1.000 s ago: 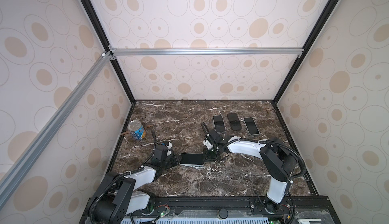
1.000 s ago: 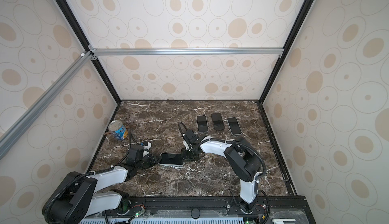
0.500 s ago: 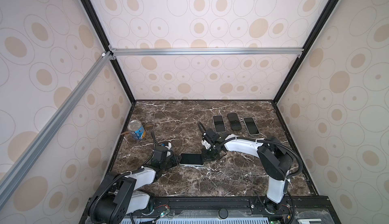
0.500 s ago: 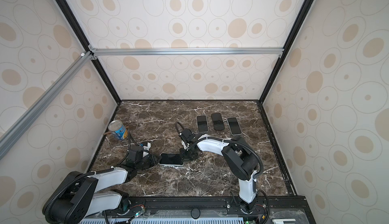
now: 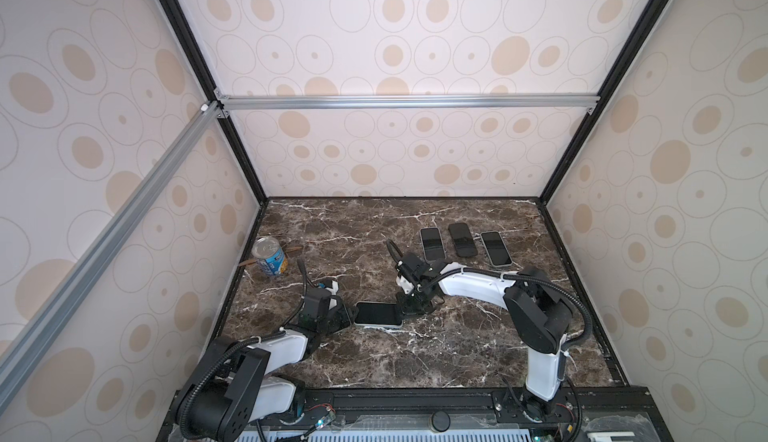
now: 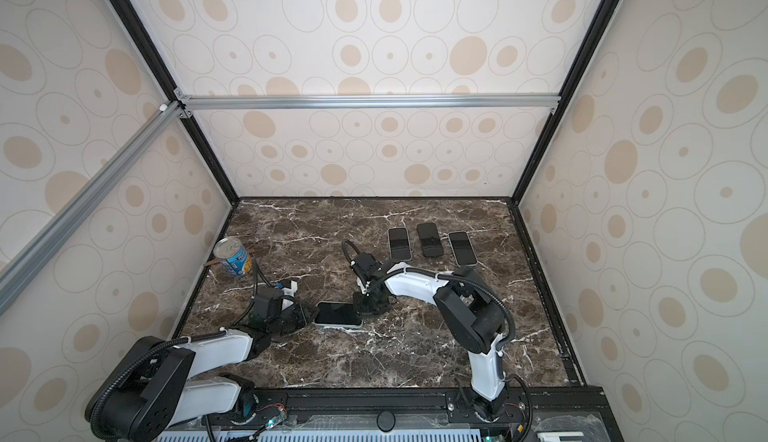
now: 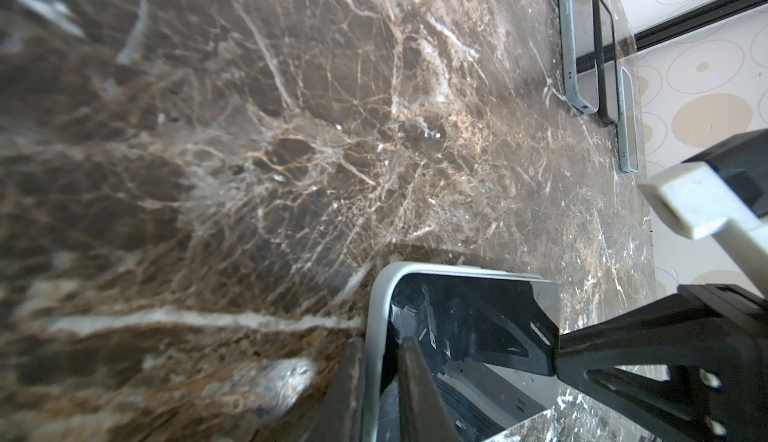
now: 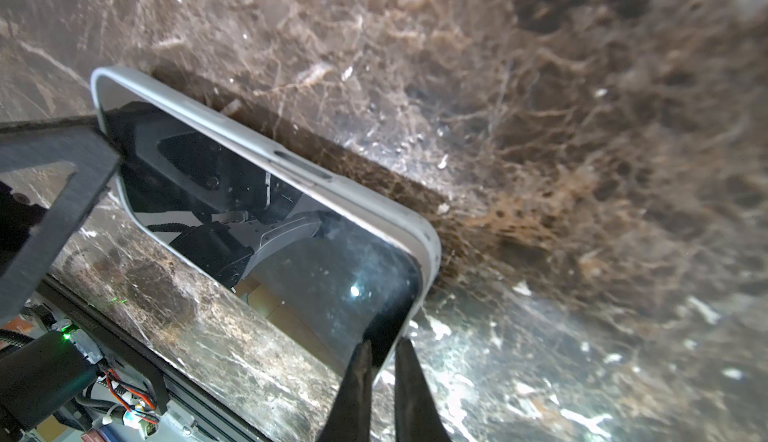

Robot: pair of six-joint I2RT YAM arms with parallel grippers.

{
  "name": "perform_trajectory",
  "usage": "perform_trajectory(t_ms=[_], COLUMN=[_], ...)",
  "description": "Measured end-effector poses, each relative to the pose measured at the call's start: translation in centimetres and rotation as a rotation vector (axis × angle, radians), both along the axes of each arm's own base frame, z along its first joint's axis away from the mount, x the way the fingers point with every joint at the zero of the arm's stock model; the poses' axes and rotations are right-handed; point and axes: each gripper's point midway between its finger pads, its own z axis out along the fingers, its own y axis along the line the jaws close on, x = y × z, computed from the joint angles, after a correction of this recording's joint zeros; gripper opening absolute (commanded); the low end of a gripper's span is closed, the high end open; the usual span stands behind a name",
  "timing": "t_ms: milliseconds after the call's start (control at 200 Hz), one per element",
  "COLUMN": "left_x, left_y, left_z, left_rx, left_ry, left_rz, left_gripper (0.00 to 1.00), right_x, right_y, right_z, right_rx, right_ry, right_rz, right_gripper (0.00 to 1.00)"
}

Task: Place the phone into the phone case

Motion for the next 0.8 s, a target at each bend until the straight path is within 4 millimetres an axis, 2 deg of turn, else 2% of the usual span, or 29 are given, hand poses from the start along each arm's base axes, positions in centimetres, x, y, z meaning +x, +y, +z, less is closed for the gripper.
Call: perform_trajectory(t_ms=[800], left_x=[0.12], left_y=[-0.01], left_z=[-0.01], left_rx=[0.001], left_ry=[-0.004], left_rz=[0.002], left_gripper=[0.17], right_x=[-0.08], right_y=[0.06], right_z=[-0.40], right_rx=[-0.017], right_ry=[0.024], right_rz=[0.002], right_gripper=[0.12])
